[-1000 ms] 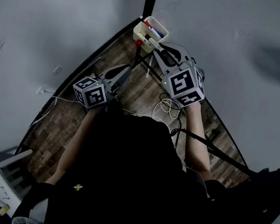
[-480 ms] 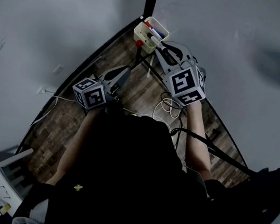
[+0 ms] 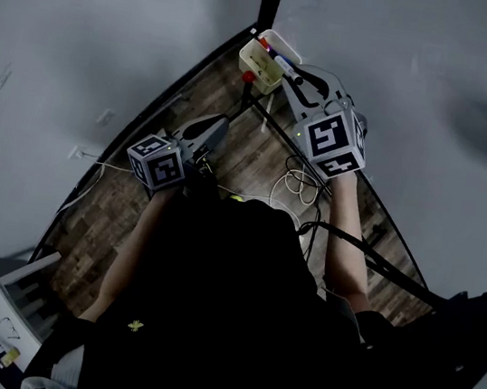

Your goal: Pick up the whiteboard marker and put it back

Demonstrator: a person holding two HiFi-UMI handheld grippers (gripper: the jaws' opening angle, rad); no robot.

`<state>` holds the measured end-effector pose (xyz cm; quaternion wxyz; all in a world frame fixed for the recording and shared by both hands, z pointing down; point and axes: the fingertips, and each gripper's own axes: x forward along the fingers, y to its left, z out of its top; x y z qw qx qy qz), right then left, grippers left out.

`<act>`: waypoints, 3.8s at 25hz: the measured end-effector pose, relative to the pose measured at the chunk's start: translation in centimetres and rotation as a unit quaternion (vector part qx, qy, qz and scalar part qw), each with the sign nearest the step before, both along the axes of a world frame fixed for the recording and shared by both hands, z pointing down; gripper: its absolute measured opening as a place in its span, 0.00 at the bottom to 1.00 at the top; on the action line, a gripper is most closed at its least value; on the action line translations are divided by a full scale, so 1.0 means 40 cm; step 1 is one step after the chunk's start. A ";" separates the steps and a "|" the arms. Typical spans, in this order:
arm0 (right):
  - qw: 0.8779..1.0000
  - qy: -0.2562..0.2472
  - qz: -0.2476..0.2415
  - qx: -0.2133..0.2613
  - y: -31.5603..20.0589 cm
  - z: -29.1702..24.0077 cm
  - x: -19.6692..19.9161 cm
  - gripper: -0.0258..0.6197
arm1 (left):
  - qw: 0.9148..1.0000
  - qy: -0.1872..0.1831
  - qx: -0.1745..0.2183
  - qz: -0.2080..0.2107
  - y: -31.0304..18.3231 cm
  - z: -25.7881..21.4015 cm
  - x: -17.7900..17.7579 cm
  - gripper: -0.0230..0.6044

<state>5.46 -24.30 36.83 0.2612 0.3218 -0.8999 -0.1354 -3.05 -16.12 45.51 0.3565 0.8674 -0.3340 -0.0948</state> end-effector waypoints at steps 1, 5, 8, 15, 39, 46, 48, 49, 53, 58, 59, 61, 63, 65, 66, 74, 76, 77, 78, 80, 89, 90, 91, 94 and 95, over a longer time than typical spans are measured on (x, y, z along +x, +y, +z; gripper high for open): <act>1.000 0.000 0.002 0.000 -0.005 0.000 0.002 0.17 | 1.000 -0.001 -0.001 0.000 -0.001 0.001 -0.003 0.07; 1.000 0.000 0.010 -0.004 -0.026 0.006 0.009 0.17 | 1.000 -0.003 -0.005 0.000 -0.004 0.003 -0.012 0.07; 1.000 0.001 0.016 -0.008 -0.042 0.014 0.012 0.17 | 1.000 -0.005 -0.009 0.000 -0.005 0.005 -0.020 0.07; 1.000 -0.001 0.020 -0.020 -0.072 0.036 0.007 0.17 | 1.000 -0.012 -0.020 -0.006 -0.002 0.017 -0.052 0.07; 0.998 -0.012 0.042 -0.049 -0.144 0.118 -0.005 0.17 | 0.999 -0.020 -0.046 -0.017 0.002 0.045 -0.125 0.07; 0.996 -0.039 0.053 -0.054 -0.157 0.121 0.001 0.17 | 0.998 -0.024 -0.055 -0.016 0.004 0.054 -0.138 0.07; 0.996 -0.036 0.057 -0.055 -0.155 0.122 0.008 0.17 | 0.998 -0.024 -0.055 -0.012 0.008 0.053 -0.139 0.07; 0.996 -0.035 0.060 -0.056 -0.154 0.123 0.013 0.17 | 0.998 -0.024 -0.056 -0.011 0.010 0.052 -0.139 0.07; 0.996 -0.031 0.068 -0.058 -0.152 0.140 0.028 0.17 | 0.998 -0.025 -0.059 -0.004 0.009 0.057 -0.136 0.07; 0.995 -0.029 0.075 -0.061 -0.145 0.157 0.037 0.17 | 0.998 -0.026 -0.062 0.005 0.010 0.064 -0.126 0.07; 0.995 -0.030 0.077 -0.062 -0.144 0.159 0.041 0.17 | 0.998 -0.025 -0.063 0.006 0.013 0.063 -0.124 0.07; 0.994 -0.032 0.081 -0.063 -0.143 0.162 0.045 0.17 | 0.997 -0.026 -0.065 0.009 0.017 0.063 -0.121 0.07; 0.994 -0.033 0.083 -0.062 -0.145 0.169 0.049 0.17 | 0.997 -0.027 -0.067 0.011 0.016 0.068 -0.118 0.07; 0.994 -0.034 0.085 -0.064 -0.147 0.179 0.054 0.17 | 0.997 -0.027 -0.070 0.013 0.015 0.074 -0.116 0.07; 0.993 -0.035 0.087 -0.065 -0.147 0.183 0.057 0.17 | 0.997 -0.027 -0.070 0.013 0.016 0.074 -0.115 0.07; 0.992 -0.031 0.096 -0.076 -0.142 0.205 0.075 0.17 | 0.997 -0.028 -0.069 0.016 0.016 0.068 -0.109 0.07; 0.992 -0.030 0.097 -0.077 -0.142 0.206 0.079 0.17 | 0.997 -0.028 -0.068 0.016 0.015 0.064 -0.105 0.07; 0.992 -0.030 0.097 -0.079 -0.142 0.208 0.080 0.17 | 0.997 -0.027 -0.068 0.017 0.015 0.063 -0.103 0.07; 0.992 -0.030 0.098 -0.080 -0.141 0.210 0.082 0.17 | 0.997 -0.028 -0.068 0.018 0.016 0.063 -0.101 0.07; 0.991 -0.029 0.099 -0.083 -0.139 0.218 0.085 0.17 | 0.997 -0.028 -0.068 0.019 0.016 0.064 -0.097 0.07; 0.991 -0.034 0.102 -0.085 -0.137 0.230 0.088 0.17 | 0.997 -0.027 -0.068 0.020 0.015 0.063 -0.096 0.07; 0.991 -0.034 0.103 -0.084 -0.137 0.230 0.089 0.17 | 0.997 -0.027 -0.068 0.020 0.015 0.063 -0.096 0.07; 0.990 -0.034 0.104 -0.083 -0.137 0.230 0.089 0.17 | 0.997 -0.027 -0.068 0.020 0.015 0.063 -0.096 0.07; 0.990 -0.034 0.106 -0.083 -0.141 0.233 0.089 0.17 | 0.997 -0.026 -0.067 0.019 0.013 0.063 -0.094 0.07; 0.990 -0.034 0.107 -0.083 -0.142 0.233 0.089 0.17 | 0.997 -0.026 -0.067 0.020 0.013 0.062 -0.094 0.07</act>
